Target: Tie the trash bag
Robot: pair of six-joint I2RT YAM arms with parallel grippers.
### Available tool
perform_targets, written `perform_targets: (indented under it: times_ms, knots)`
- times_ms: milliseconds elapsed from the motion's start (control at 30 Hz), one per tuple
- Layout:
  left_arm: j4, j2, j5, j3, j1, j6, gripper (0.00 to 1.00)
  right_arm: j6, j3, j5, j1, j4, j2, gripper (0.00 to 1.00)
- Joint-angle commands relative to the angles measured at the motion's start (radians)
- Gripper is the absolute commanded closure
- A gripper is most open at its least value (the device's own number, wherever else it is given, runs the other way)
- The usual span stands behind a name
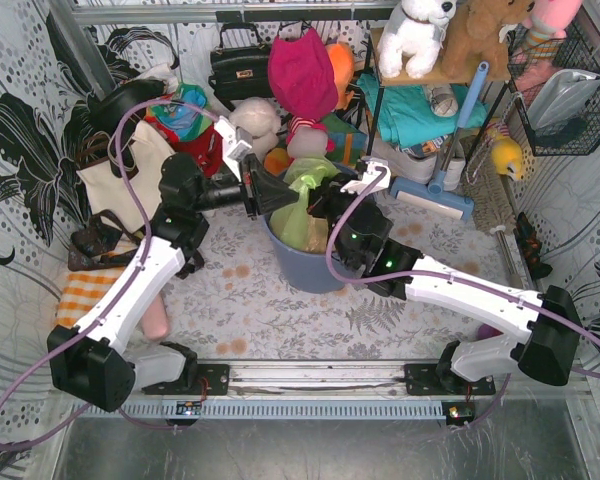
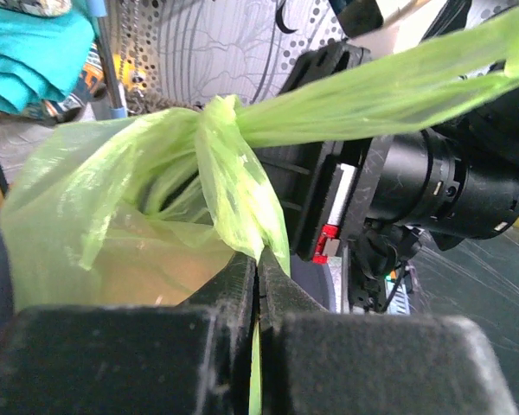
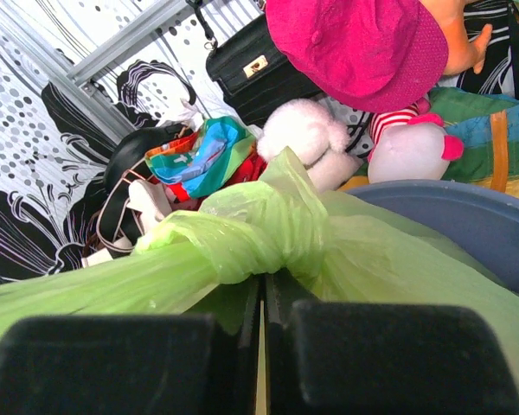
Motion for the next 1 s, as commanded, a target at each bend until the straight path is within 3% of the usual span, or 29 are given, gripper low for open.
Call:
perform_targets:
  times_ms: [0,300,567,733,967]
  knots:
    - [-0.061,-0.023,-0.010,-0.024,-0.042,0.052,0.94,-0.036,0.002,0.011,0.000,0.103,0.017,1.00]
    - [-0.134,-0.087,0.019,-0.077,-0.102,0.085,0.93,-0.086,0.005,0.049,-0.002,0.178,0.030,1.00]
    - [-0.244,-0.048,-0.007,-0.067,-0.128,0.149,0.92,-0.083,-0.036,0.026,-0.004,0.205,-0.002,1.00]
    - [-0.347,-0.076,-0.123,-0.023,-0.129,0.233,0.63,-0.095,-0.062,-0.016,-0.004,0.260,-0.009,1.00]
    - [-0.426,-0.236,-0.492,0.009,-0.127,0.379,0.54,-0.090,-0.073,-0.019,-0.003,0.239,-0.031,1.00]
